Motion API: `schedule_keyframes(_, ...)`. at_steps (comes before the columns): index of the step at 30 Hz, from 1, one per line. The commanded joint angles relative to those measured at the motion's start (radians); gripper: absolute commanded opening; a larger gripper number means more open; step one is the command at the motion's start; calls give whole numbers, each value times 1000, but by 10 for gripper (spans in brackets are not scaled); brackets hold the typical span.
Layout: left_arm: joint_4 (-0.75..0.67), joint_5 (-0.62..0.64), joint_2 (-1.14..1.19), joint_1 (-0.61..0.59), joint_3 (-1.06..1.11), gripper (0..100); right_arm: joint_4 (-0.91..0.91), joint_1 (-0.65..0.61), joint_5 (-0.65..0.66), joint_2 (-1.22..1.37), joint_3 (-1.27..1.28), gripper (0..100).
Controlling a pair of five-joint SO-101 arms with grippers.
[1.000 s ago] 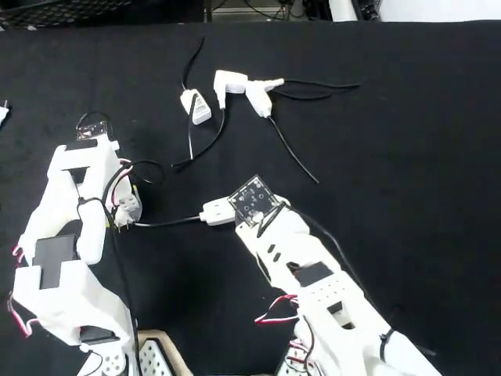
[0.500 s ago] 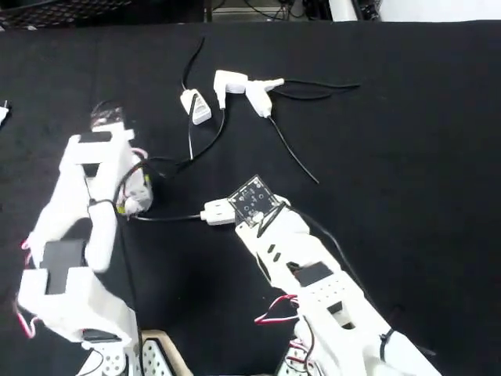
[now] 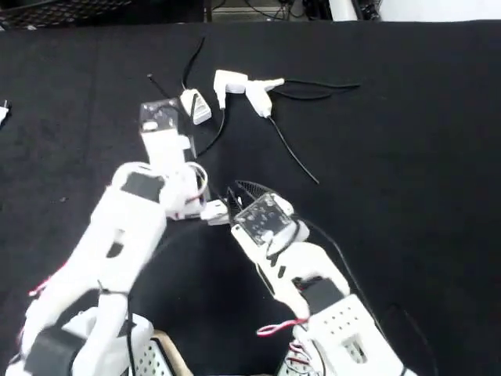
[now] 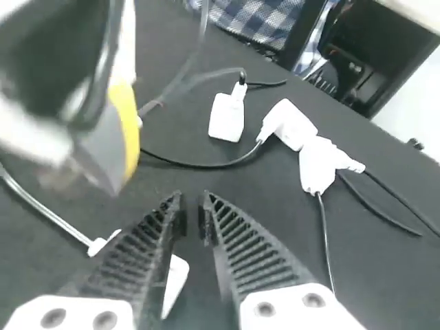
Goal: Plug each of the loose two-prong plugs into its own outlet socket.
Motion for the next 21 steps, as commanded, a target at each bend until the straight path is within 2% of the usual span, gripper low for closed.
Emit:
schedule_keyframes(1, -98, 11, -219, 45, 84, 30, 161, -6, -97, -206, 1, 35)
schedule_keyframes(6, -98, 14, -407, 82, 157, 29, 325, -9, -203, -357, -5, 34)
schedule_keyframes(11, -103, 17, -531, 81, 223, 29, 400, -9, -250, -335, -85, 34)
schedule_keyframes(15, -103, 31, -571, 77, 239, 29, 416, -9, -256, -211, -174, 34)
schedule_keyframes(21, -104, 123, -591, -21, 234, 30, 453, -37, -290, 165, -418, 13)
